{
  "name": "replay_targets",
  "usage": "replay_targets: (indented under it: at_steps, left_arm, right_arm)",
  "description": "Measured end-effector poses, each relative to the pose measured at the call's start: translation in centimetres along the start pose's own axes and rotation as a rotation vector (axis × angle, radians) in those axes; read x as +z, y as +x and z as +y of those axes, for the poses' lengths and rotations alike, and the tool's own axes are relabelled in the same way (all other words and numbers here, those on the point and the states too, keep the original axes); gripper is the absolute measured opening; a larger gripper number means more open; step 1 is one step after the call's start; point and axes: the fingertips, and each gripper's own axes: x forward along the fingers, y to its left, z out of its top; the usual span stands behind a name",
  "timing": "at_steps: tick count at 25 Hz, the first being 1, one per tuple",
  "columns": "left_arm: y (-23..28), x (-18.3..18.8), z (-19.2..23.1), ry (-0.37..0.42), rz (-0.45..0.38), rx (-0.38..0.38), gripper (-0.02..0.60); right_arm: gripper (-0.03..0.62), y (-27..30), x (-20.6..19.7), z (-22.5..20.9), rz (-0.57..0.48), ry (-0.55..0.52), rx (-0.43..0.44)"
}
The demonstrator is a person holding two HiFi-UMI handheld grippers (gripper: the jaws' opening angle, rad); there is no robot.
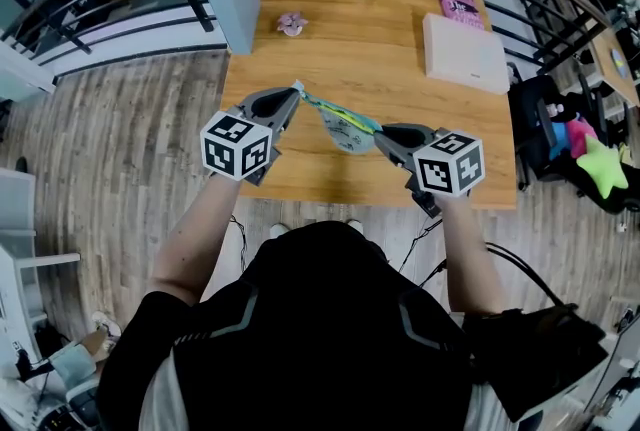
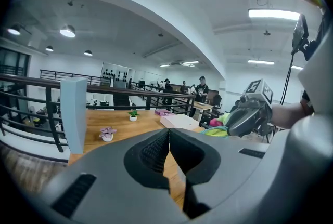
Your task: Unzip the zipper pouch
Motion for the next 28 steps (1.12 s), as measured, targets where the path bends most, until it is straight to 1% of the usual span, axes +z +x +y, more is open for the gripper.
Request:
replay_targets:
  at_steps: [8, 13, 17, 20, 24, 28]
  left_arm:
    - [0.9, -0.7, -0.5, -0.005, 0.015, -0.007, 0.031]
    - [2.8, -1.0, -0.7, -0.015, 0.029, 0.005, 0.031]
    - [5.2, -1.2, -1.2, -0.013, 0.041, 0.019, 0.031]
    - [7.4, -1.6, -1.5, 0.003, 0.064, 0.024, 0.031]
    - [11.2, -2.4, -1.4, 0.022, 0.116, 0.056, 0.031]
    - [15.1, -2.4, -1.5, 0.063, 0.170, 0.075, 0.031]
  right_arm:
    - [0.051, -0.2, -0.5, -1.1, 0.015, -0.005, -0.011]
    - [0.051, -0.3, -0.7, -3.1, 0.026, -0.007, -0.054]
    - [0.051, -0.4, -1.2, -5.9, 0.037, -0.002, -0.090]
    - [0.051, -0.4, -1.5, -8.5, 0.047, -0.021, -0.115]
    - [0.051, -0.1, -1.9, -12.2, 0.055, -0.061, -0.131]
    - [0.052, 0.3, -2.2, -16.4, 0.059, -0.085, -0.146]
